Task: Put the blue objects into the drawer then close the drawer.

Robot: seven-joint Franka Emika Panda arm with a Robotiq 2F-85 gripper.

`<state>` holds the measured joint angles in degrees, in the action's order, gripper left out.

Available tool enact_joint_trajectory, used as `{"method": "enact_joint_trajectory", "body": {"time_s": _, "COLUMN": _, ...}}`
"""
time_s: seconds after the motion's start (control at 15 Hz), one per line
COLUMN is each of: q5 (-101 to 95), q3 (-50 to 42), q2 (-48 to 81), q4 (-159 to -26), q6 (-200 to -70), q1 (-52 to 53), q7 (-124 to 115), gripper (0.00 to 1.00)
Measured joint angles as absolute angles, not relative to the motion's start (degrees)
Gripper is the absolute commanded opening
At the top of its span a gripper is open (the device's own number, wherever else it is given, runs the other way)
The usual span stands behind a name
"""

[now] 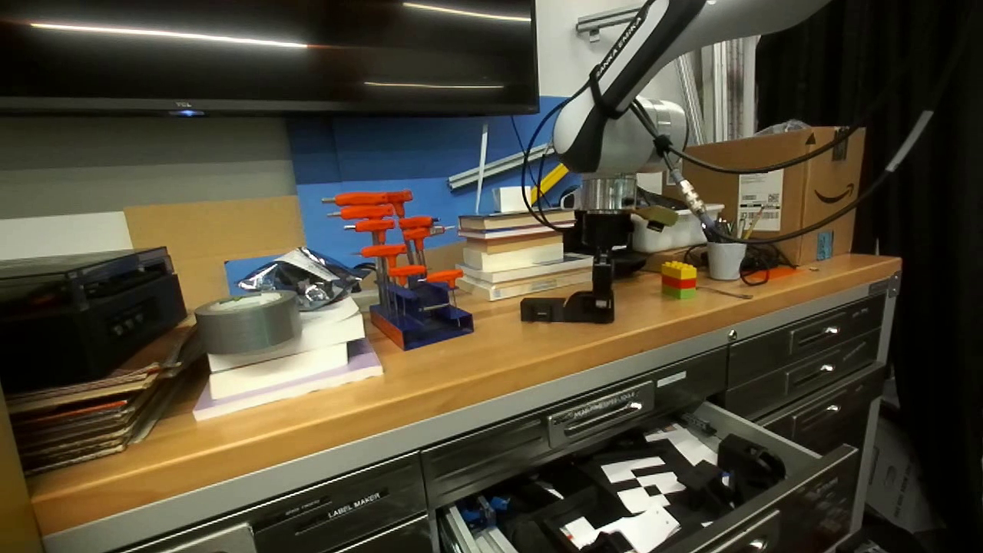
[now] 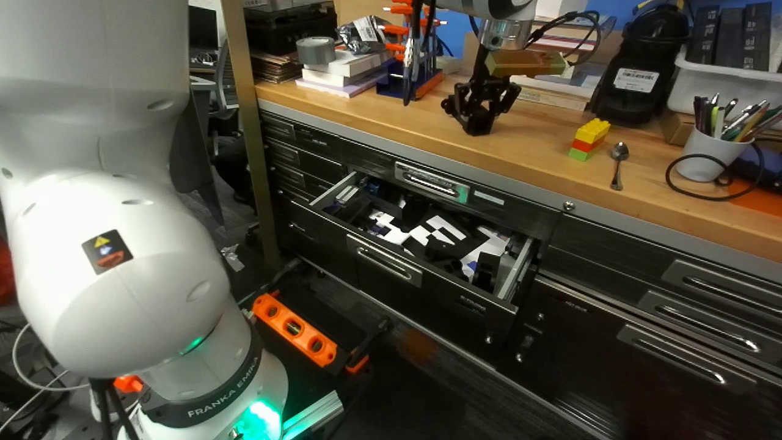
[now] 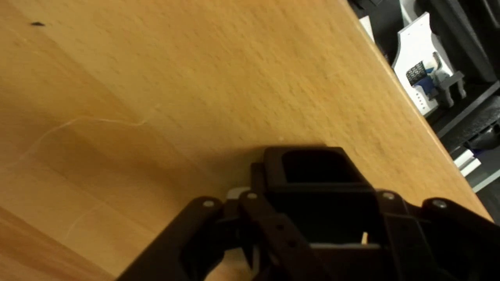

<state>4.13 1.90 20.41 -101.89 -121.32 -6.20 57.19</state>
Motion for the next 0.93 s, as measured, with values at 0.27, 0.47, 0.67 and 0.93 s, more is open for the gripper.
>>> {"method": "enact_joint_trajectory", "body": {"time_s": 0.27, "q5": 4.2, "q3": 2.7, "q2": 15.3, "q4": -106.8, "q6": -120.0, "q1": -4.2, "q7": 49.6, "gripper": 0.28}}
{"method": "enact_joint_trajectory", "body": {"time_s": 0.47, "q5": 4.2, "q3": 3.1, "q2": 7.9, "q4": -113.5, "q6": -119.4, "q1": -2.1, "q7": 43.2, "gripper": 0.28}}
{"method": "enact_joint_trajectory", "body": {"time_s": 0.67, "q5": 4.1, "q3": 3.6, "q2": -0.6, "q4": -121.6, "q6": -118.8, "q1": 0.3, "q7": 35.9, "gripper": 0.28}}
{"method": "enact_joint_trajectory", "body": {"time_s": 0.93, "q5": 4.1, "q3": 4.9, "q2": -10.5, "q4": -132.8, "q6": -120.1, "q1": 3.7, "q7": 23.6, "gripper": 0.28}}
